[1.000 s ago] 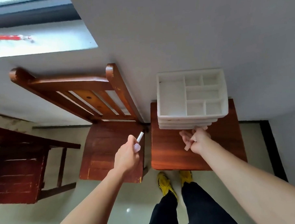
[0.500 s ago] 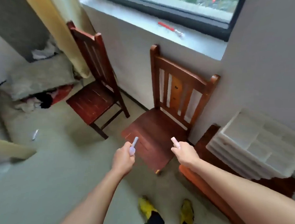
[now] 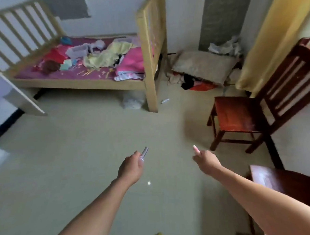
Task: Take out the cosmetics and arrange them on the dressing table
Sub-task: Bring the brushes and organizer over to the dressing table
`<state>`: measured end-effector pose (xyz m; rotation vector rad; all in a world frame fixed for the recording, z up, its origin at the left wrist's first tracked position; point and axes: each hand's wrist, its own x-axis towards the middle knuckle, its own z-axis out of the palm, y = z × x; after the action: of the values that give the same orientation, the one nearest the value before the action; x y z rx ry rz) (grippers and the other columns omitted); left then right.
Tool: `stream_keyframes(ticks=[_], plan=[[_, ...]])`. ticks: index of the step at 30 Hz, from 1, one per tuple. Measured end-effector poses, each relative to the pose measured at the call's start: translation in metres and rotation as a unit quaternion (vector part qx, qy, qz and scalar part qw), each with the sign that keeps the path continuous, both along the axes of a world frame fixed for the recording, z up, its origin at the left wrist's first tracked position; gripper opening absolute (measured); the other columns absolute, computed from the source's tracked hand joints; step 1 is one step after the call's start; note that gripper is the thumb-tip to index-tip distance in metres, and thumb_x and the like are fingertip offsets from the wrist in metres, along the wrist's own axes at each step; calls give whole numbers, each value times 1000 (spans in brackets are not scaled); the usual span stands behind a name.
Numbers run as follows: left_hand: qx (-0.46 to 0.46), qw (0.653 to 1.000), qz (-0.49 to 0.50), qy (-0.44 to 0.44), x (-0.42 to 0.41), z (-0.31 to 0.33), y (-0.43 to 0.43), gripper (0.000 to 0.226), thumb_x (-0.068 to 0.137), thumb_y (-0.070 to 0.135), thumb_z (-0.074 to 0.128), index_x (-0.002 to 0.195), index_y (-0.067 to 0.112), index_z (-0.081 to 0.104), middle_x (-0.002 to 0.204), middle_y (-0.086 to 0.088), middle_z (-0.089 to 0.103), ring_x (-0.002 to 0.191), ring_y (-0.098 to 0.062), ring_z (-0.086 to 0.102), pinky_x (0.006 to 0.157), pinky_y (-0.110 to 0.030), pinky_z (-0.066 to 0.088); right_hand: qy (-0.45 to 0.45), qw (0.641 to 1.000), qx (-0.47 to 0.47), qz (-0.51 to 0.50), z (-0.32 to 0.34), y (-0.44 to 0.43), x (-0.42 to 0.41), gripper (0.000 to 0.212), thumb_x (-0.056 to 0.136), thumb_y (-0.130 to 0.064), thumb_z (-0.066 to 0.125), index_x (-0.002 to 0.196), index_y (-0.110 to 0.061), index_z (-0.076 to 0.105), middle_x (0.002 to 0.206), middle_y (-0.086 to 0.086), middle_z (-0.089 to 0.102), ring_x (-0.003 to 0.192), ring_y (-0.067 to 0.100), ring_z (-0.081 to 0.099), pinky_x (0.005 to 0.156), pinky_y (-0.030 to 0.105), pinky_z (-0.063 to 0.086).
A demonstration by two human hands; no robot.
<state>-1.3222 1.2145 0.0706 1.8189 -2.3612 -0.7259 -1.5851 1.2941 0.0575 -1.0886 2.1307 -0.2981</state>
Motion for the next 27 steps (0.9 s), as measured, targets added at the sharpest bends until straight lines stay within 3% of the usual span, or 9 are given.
stream_keyframes(ticks=[3,7,11,14,17,22,27], plan=[[-13,997,72,-7,89,10,-42,16,98,21,38,84,14,41,75,-4,53,65,-29,47,54,-30,30,-11,997,-19,70,4,-73,77,37,100,-29,47,132,-16,57,105,15,65,99,35,59,69,30,36],[-24,988,152,-3,177,23,-89,15,97,19,39,83,14,41,75,-6,55,65,-29,49,54,-30,31,-33,987,-36,154,21,-151,163,34,101,-28,48,127,-9,59,94,6,57,87,30,52,67,27,31],[-35,977,212,8,242,24,-135,14,96,18,42,83,15,40,74,-4,52,67,-30,48,55,-30,30,-26,978,-37,205,27,-235,232,33,100,-31,49,124,-12,61,98,8,61,100,32,60,70,27,35],[-32,969,245,9,284,18,-176,13,95,18,43,83,16,40,73,-3,51,67,-29,48,56,-30,31,-36,973,-28,227,23,-300,277,33,99,-31,51,123,-12,62,112,13,66,105,32,60,78,30,43],[-37,957,287,11,329,16,-235,13,95,16,43,83,17,40,73,-3,52,67,-29,48,57,-29,31,-38,960,-32,276,18,-379,329,36,101,-29,47,135,-18,56,121,12,63,112,31,58,86,31,43],[-22,941,337,-8,396,20,-323,15,93,12,45,81,19,38,88,-12,65,85,-35,60,59,-30,32,-81,956,-13,282,12,-503,411,32,96,-33,54,119,-13,64,107,8,65,100,29,61,80,32,45],[-43,920,389,31,471,50,-415,15,90,10,49,83,18,39,82,-10,62,86,-35,60,68,-35,43,-85,927,-24,365,33,-627,517,30,96,-32,51,120,-18,62,113,9,67,101,29,62,75,30,44]])
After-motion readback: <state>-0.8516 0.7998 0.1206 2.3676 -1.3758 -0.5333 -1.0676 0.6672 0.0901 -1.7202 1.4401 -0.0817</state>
